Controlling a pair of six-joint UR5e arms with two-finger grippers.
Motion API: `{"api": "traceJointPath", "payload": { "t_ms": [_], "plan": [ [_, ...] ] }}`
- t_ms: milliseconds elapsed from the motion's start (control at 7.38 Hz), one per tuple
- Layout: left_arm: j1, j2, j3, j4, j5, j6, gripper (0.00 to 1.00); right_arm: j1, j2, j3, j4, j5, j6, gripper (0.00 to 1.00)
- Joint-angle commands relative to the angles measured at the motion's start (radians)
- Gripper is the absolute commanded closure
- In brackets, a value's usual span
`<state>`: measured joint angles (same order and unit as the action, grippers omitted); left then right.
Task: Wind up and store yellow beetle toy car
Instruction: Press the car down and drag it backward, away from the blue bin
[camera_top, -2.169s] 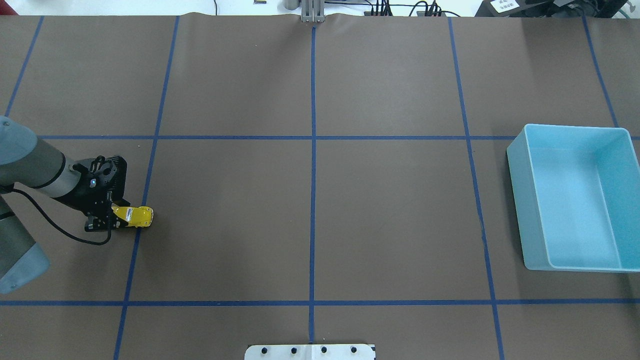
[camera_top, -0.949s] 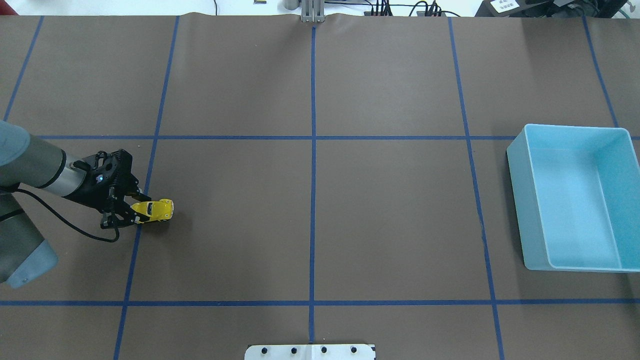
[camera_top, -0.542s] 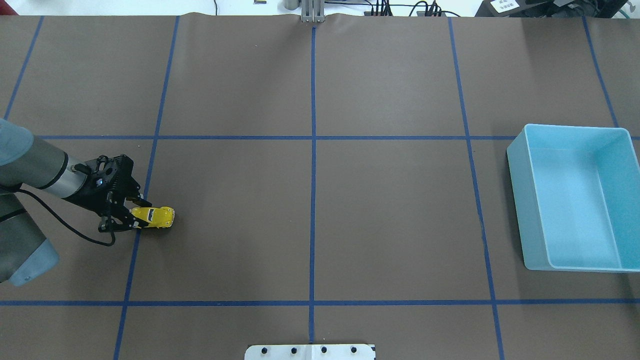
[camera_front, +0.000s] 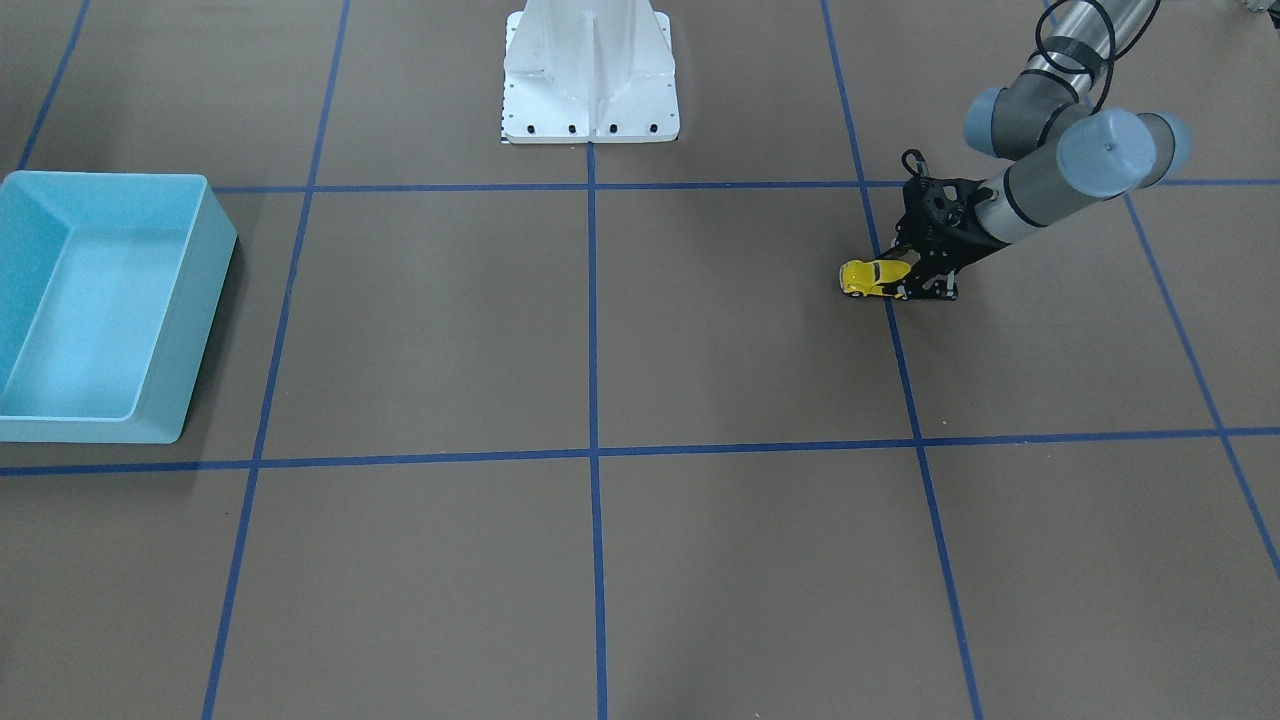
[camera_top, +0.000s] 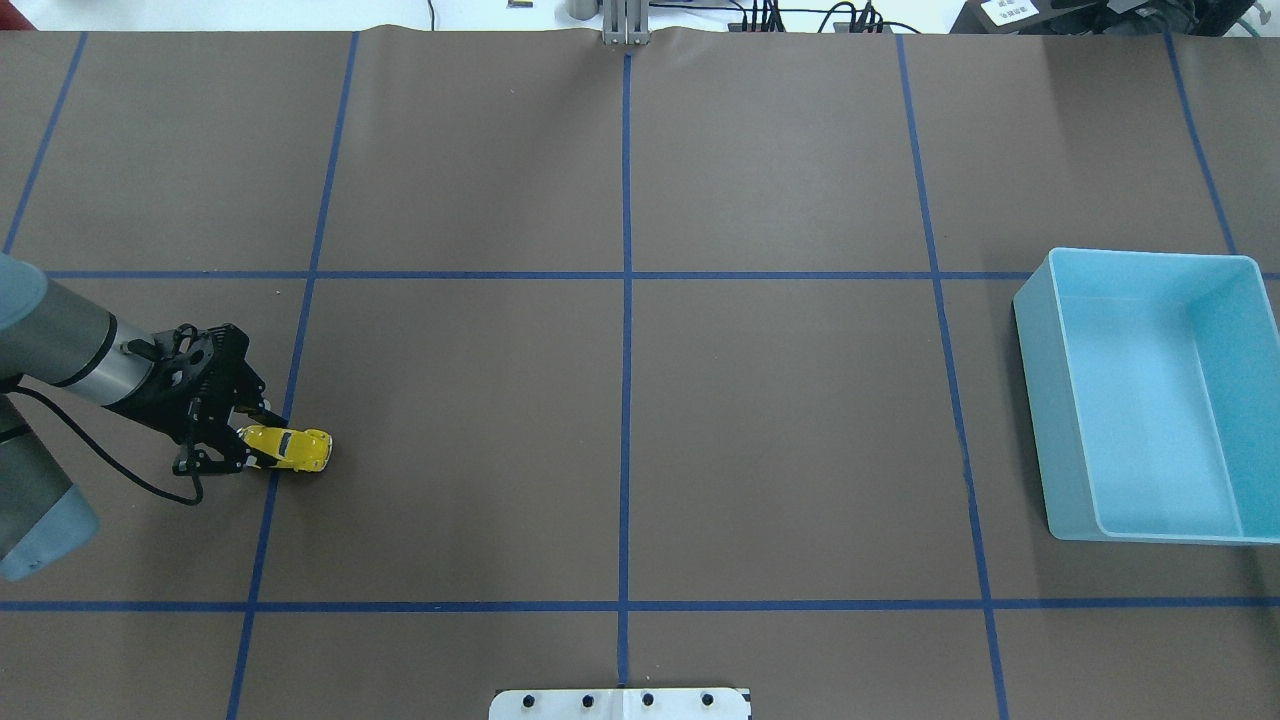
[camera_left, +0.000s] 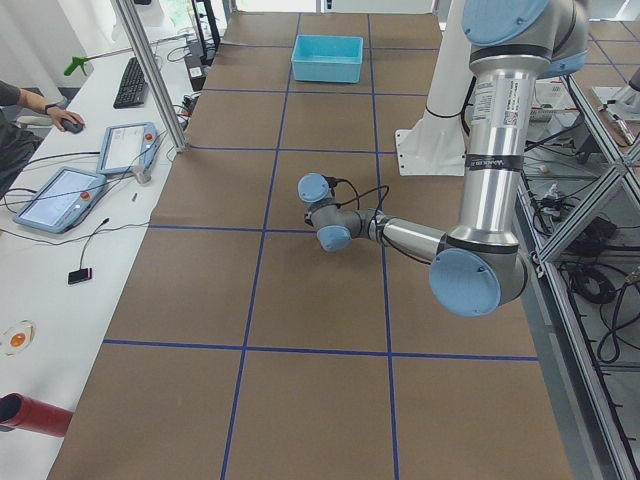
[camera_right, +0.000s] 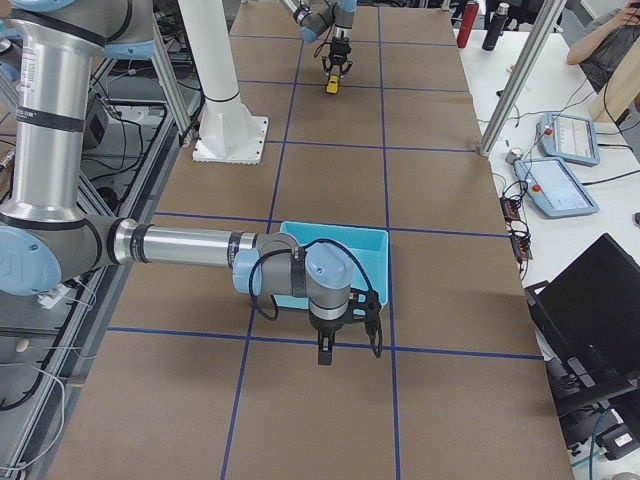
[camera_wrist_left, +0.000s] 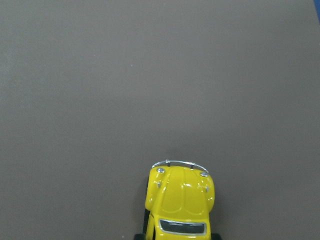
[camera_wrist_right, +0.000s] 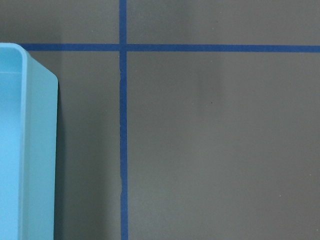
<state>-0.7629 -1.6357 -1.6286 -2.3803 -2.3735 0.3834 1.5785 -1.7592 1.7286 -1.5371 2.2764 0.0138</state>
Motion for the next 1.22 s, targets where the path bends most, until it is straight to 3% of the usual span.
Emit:
{"api": "traceJointPath", "payload": {
  "t_ms": [0, 1085],
  "plan": [
    [-0.024, 0.011, 0.003, -0.005, -0.020, 0.003, 1.00, 0.000, 0.000, -0.001, 0.000, 0.000, 0.000, 0.00],
    [-0.050, 0.033, 0.059, -0.120, -0.058, 0.002, 1.00, 0.000, 0.000, -0.007, -0.002, 0.000, 0.000, 0.00]
  ]
}}
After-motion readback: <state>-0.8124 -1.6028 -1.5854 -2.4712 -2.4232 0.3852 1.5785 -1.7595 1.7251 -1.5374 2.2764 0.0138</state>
